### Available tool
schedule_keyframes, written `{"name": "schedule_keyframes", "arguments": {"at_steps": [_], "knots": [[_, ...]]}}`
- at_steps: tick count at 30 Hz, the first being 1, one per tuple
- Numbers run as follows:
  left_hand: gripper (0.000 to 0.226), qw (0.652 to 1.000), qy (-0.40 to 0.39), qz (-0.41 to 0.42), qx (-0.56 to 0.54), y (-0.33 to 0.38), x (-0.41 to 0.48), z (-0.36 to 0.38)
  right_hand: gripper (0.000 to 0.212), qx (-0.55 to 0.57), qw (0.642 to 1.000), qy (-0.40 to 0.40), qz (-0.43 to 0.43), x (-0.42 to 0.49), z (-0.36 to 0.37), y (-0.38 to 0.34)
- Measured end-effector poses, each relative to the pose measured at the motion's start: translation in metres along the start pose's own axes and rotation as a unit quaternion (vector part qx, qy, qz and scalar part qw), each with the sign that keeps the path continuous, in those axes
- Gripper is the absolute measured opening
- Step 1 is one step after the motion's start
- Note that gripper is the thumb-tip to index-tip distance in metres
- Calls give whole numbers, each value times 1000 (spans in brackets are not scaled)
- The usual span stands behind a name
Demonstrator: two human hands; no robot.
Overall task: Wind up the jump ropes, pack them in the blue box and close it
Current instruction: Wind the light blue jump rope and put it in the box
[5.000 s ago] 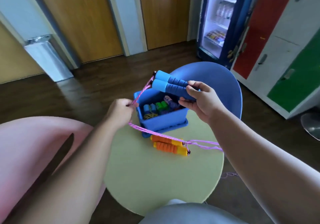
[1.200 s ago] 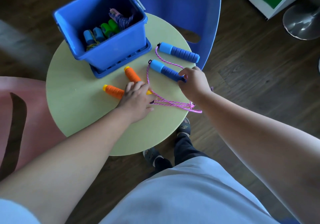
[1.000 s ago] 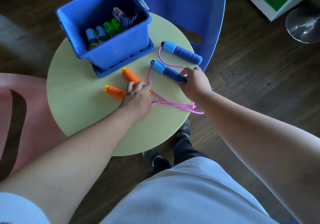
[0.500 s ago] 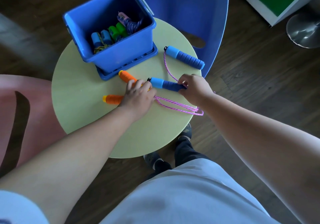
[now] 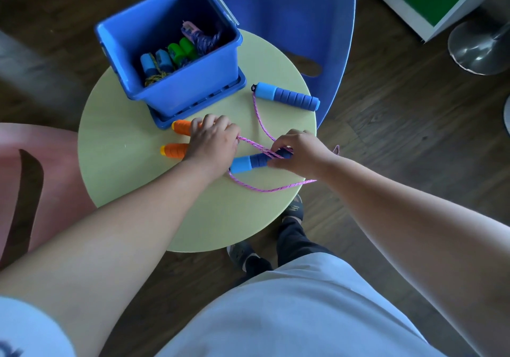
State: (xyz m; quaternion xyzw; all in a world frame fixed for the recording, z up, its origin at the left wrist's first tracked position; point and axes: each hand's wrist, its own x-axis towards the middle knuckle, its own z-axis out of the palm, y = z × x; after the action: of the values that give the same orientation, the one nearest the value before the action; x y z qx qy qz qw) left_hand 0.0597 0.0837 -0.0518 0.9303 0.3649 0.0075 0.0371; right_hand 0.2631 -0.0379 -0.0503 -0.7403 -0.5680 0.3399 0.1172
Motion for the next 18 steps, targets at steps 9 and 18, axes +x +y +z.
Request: {"name": "schedule_keyframes", "arguments": {"at_steps": [9, 18], "knots": [[11, 994, -93, -52, 20, 24, 11, -1, 15, 42, 996, 68, 47, -8, 0, 0], [21, 983, -66, 71, -155, 46, -23, 3, 15, 58, 991, 101, 63, -5, -1, 6]]}}
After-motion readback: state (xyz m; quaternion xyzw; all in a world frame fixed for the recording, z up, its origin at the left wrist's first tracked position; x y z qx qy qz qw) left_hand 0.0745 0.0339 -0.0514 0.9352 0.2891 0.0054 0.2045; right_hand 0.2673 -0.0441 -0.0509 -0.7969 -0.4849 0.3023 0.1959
